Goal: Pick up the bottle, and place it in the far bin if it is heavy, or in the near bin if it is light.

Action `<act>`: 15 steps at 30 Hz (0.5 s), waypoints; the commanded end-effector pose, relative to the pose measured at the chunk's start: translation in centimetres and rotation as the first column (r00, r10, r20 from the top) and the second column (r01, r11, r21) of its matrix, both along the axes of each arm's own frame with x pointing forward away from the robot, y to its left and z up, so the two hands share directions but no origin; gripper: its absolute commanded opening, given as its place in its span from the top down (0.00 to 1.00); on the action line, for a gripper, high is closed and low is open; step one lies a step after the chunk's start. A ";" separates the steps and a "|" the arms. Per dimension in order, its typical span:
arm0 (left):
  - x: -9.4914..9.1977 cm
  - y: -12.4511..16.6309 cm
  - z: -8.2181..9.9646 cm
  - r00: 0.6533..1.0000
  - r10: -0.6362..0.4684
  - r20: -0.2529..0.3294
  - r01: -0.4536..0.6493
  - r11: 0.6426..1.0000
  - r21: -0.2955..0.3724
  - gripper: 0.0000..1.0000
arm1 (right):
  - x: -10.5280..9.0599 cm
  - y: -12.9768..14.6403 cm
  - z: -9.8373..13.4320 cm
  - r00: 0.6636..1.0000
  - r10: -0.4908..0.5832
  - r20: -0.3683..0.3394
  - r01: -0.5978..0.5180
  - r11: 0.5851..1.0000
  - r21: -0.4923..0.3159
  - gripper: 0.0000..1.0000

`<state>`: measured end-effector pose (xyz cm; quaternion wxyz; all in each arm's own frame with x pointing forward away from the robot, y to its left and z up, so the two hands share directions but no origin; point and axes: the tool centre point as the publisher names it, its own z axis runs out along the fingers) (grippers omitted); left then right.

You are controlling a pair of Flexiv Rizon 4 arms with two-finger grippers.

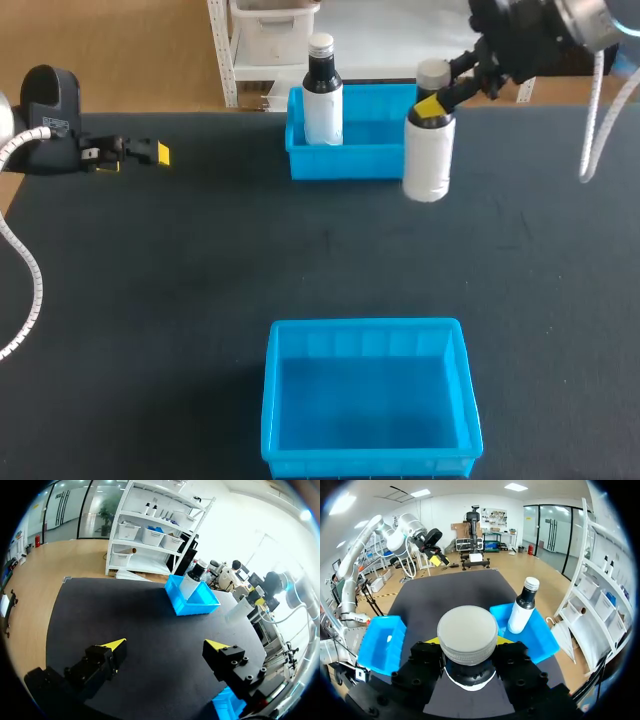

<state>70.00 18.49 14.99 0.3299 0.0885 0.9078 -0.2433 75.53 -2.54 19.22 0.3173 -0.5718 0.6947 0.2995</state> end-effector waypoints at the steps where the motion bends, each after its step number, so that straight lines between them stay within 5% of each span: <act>1: 0.0 0.0 0.0 1.000 0.000 0.000 0.000 1.000 0.000 0.00 | -1.9 -1.7 1.7 1.000 -0.019 0.023 0.019 1.000 -0.014 1.00; 15: 0.0 0.0 0.0 1.000 0.000 0.000 0.000 1.000 0.000 0.00 | -7.2 -4.7 5.9 0.998 -0.021 0.053 0.023 0.999 -0.043 1.00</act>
